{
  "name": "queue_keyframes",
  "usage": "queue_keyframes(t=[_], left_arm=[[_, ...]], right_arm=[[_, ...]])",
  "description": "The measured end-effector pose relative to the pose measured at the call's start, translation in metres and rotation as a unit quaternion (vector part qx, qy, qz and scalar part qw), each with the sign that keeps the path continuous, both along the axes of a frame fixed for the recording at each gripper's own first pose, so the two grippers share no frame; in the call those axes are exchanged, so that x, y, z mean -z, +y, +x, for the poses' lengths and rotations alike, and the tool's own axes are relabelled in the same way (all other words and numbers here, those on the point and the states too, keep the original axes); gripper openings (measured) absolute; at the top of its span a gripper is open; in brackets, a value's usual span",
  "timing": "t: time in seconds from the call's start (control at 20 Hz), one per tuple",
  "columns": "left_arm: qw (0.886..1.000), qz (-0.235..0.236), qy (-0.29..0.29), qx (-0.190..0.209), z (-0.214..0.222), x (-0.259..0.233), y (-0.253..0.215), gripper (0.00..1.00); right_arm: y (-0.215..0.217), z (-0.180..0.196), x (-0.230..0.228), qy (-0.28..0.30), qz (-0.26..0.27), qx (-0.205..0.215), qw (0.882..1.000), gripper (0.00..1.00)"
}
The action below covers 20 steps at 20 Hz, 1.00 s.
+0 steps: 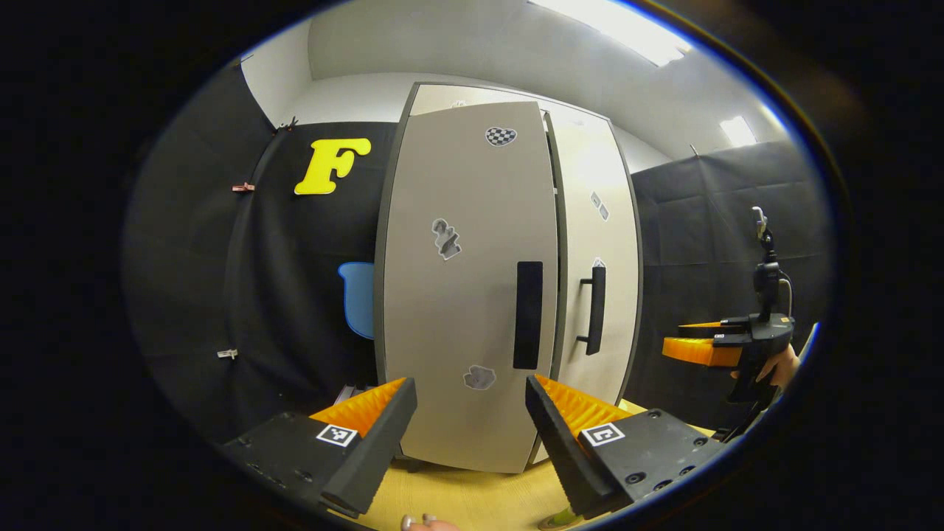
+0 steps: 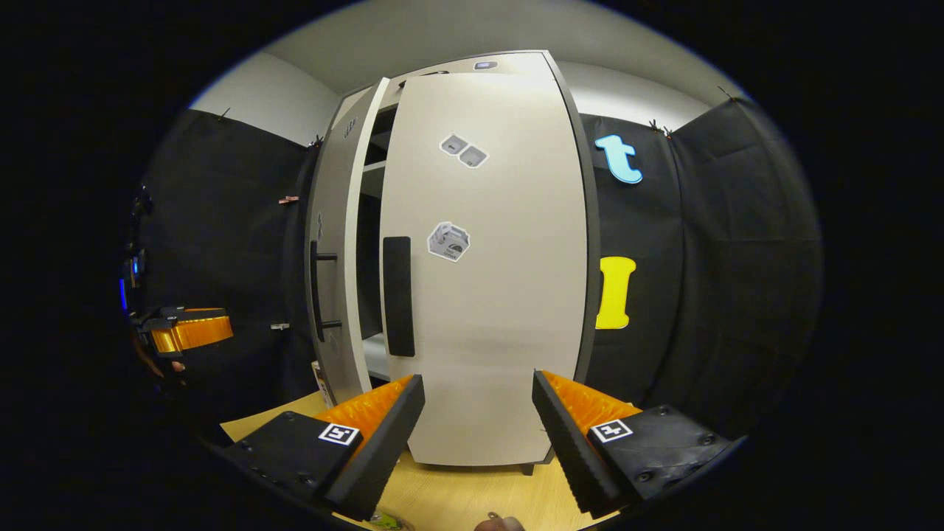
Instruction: Grasp the bottle in the cabinet with the left hand and place it on the coaster, then close the right door with the right hand and the left door with the left hand.
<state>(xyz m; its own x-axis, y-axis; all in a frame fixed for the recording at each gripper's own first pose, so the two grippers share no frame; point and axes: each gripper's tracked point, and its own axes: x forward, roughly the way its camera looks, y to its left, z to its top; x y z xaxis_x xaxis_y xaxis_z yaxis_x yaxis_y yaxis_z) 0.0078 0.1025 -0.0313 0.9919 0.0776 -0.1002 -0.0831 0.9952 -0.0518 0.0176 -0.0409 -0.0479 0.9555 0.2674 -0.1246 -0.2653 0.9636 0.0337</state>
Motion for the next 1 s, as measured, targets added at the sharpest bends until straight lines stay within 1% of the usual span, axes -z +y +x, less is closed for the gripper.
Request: queue_keyframes(t=[0.15,0.3,0.55,0.7,1.0], left_arm=[[1.0,0.013,0.003,-0.005,-0.004,-0.001,-0.001,0.95],[1.0,0.024,0.005,-0.014,-0.003,-0.001,0.0,0.95],[1.0,0.014,-0.006,-0.02,0.002,-0.004,-0.005,0.95],[1.0,0.017,-0.007,-0.024,0.001,-0.003,-0.005,0.95],[0.999,0.012,-0.01,-0.029,0.005,-0.005,-0.007,0.95]], right_arm=[[0.005,0.002,0.004,0.006,0.005,-0.009,1.0,0.98],[0.014,0.002,-0.001,0.0,0.011,-0.026,1.0,0.98],[0.02,0.009,0.009,0.011,0.004,-0.034,0.999,0.98],[0.023,0.01,0.008,0.005,-0.004,-0.037,0.999,0.98],[0.022,0.012,0.011,0.005,-0.002,-0.04,0.999,0.98]])
